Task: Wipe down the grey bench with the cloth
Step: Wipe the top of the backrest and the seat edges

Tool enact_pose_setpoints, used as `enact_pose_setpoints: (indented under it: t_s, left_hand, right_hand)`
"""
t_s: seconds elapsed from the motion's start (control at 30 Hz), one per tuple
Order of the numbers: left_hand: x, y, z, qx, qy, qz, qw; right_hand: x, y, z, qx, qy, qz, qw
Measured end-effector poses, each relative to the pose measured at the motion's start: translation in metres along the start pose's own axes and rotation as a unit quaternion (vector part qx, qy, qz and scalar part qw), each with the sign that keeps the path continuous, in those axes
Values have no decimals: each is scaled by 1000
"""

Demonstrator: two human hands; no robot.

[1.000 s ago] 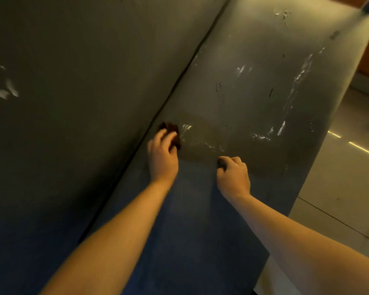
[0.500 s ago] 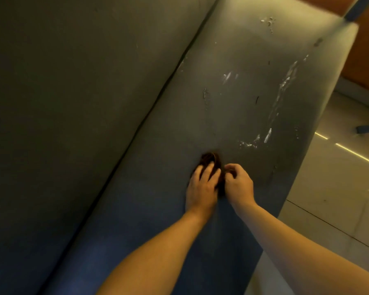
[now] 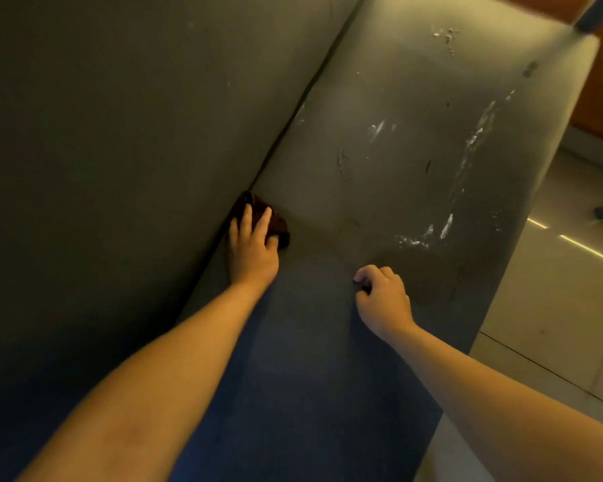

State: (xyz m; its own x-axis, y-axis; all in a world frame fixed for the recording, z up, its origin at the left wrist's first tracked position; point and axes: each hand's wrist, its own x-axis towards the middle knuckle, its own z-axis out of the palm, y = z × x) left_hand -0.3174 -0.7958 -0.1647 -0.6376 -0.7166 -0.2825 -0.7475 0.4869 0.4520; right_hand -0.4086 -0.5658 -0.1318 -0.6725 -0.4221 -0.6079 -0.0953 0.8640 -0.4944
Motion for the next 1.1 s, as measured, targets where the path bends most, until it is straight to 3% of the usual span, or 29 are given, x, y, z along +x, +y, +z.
enact_pose_setpoints:
  t_s: [0.17,0.27,0.47,0.6,0.67,0.73,0.8,0.87,0.9,0.93,0.97,1.03,1.1]
  left_hand:
    - [-31,32,42,56,42,84,994]
    - [-70,68,76,49,-3,142,989]
    - [-129,125,125,41,-57,182,981]
    - [-173,151,137,-7,-120,239,964]
    - [-176,160,134,-99,-141,193,966]
    - [-166,167,115,-259,-166,72,949]
    - [-163,174,84,-404,-176,-47,897]
    - [-172,180,63,-494,-239,-100,830]
    - [-178,180,58,-497,-262,-103,821]
    - [-185,176,56,-484,-267,-97,828]
    - [-189,167,59,-438,-250,-87,859]
    - [-189,141,72,-269,-181,-12,946]
    - [-193,124,87,-104,-186,47,976]
  right_hand:
    - [-1,9,-8,133,6,2,991]
    - [-10,22,-13,157,71,5,985]
    - [-29,75,-35,181,204,77,959]
    - [-47,113,-46,183,221,99,953]
    - [-64,120,-47,204,215,67,953]
    - [-80,113,-45,266,200,-15,943]
    - [-87,98,-40,282,154,-101,942]
    - [-88,82,-36,259,117,-112,952]
    - [-86,78,-35,248,117,-99,957]
    - [-84,78,-34,229,124,-89,961]
    - [-82,82,-34,195,133,-91,967]
    - [-74,96,-40,91,162,-111,976]
    - [-50,117,-60,33,213,-97,972]
